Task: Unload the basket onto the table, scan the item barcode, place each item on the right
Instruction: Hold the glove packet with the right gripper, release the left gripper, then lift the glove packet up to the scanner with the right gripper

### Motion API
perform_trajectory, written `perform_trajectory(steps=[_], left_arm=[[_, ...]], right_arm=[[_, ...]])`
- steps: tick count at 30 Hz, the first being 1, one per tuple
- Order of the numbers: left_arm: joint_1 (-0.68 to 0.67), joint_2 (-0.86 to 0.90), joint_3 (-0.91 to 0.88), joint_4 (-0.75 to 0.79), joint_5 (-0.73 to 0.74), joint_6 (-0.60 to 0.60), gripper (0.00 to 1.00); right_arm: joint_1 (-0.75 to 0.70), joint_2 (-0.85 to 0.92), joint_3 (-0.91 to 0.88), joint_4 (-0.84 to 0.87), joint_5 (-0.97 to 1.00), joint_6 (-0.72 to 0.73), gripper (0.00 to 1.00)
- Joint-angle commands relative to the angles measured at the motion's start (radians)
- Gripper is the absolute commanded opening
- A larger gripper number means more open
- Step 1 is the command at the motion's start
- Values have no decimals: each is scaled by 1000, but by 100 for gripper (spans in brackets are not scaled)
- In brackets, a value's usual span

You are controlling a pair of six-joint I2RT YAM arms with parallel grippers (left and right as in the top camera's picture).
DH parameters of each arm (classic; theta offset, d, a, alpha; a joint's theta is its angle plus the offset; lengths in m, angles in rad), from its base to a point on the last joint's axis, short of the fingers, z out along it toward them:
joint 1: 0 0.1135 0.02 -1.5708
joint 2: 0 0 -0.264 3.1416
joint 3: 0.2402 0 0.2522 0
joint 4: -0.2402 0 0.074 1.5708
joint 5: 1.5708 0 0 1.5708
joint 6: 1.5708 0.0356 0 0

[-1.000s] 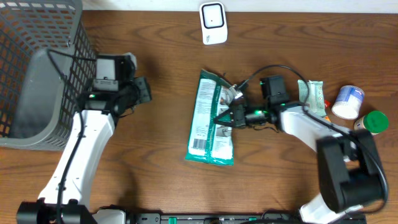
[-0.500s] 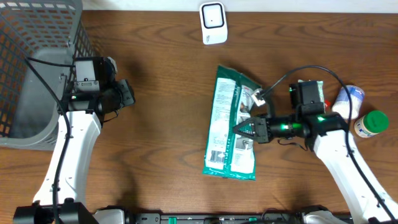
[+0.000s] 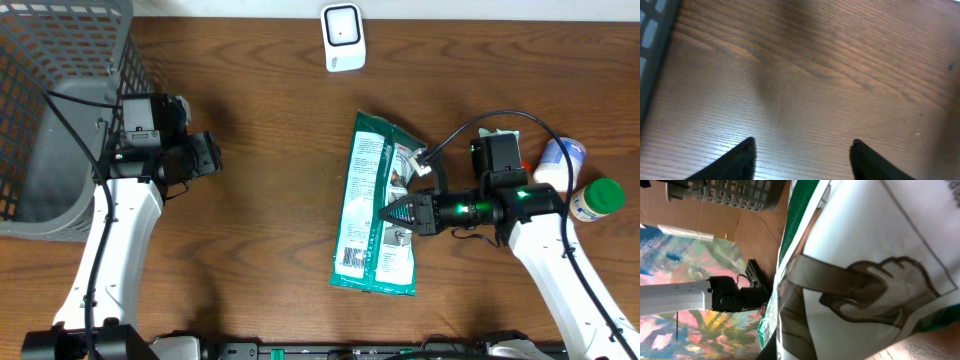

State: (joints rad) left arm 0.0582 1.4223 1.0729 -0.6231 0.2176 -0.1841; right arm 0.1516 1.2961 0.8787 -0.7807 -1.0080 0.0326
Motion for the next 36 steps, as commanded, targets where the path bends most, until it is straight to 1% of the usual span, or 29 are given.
perform_trajectory(steps=[1,2,6,8,9,10,11,16,17,18,20,23,25,26,27,29,30,31,33,36], left_arm=[[5,2,-7,-5,-39,7,72],[5,2,-7,-5,-40,7,73],[21,2,-7,1,-47,-5,74],[43,2,-7,6,-47,-8,75],[48,2,-7,6,-47,-8,81],[48,2,-7,3,-47,-8,82],[48,2,-7,2,-47,-8,82],[48,2,-7,-2,-47,-8,83],[48,2,-7,-2,-47,-8,83],[48,2,-7,-2,-47,-8,83],[48,2,-7,-2,-47,-8,83],[48,2,-7,-2,-47,-8,83],[48,2,-7,-2,-47,-8,83],[48,2,-7,-2,-47,-8,83],[48,2,-7,-2,-47,-8,83],[48,2,-7,-2,-47,-8,83],[48,2,-7,-2,-47,-8,84],[48,2,-7,-2,-47,-8,83],[48,2,-7,-2,-47,-8,83],[48,2,-7,-2,-47,-8,83]], right_arm=[[-19,-14,14,-7,36,-10,1],[-19,-14,33,-32,90,0,1],[-19,-14,146,-154,216,-12,1],[-19,-14,243,-226,293,-12,1],[-19,-13,294,-261,343,-12,1],[-19,-13,352,-299,404,-11,1],[-19,-13,380,-316,431,-11,1],[-10,3,650,-435,668,-11,1],[10,43,799,-495,764,-12,1],[24,89,917,-542,815,-12,1],[37,158,1059,-599,827,-30,1],[47,318,1364,-742,832,-82,1],[47,410,1533,-819,868,-83,1],[47,487,1674,-874,905,-88,1],[47,540,1768,-901,924,-99,1],[51,612,1878,-903,962,-100,1],[62,644,1906,-868,1007,-100,1],[71,655,1907,-840,1041,-101,1],[137,706,1907,-731,1208,-176,1],[220,766,1907,-615,1406,-235,1]])
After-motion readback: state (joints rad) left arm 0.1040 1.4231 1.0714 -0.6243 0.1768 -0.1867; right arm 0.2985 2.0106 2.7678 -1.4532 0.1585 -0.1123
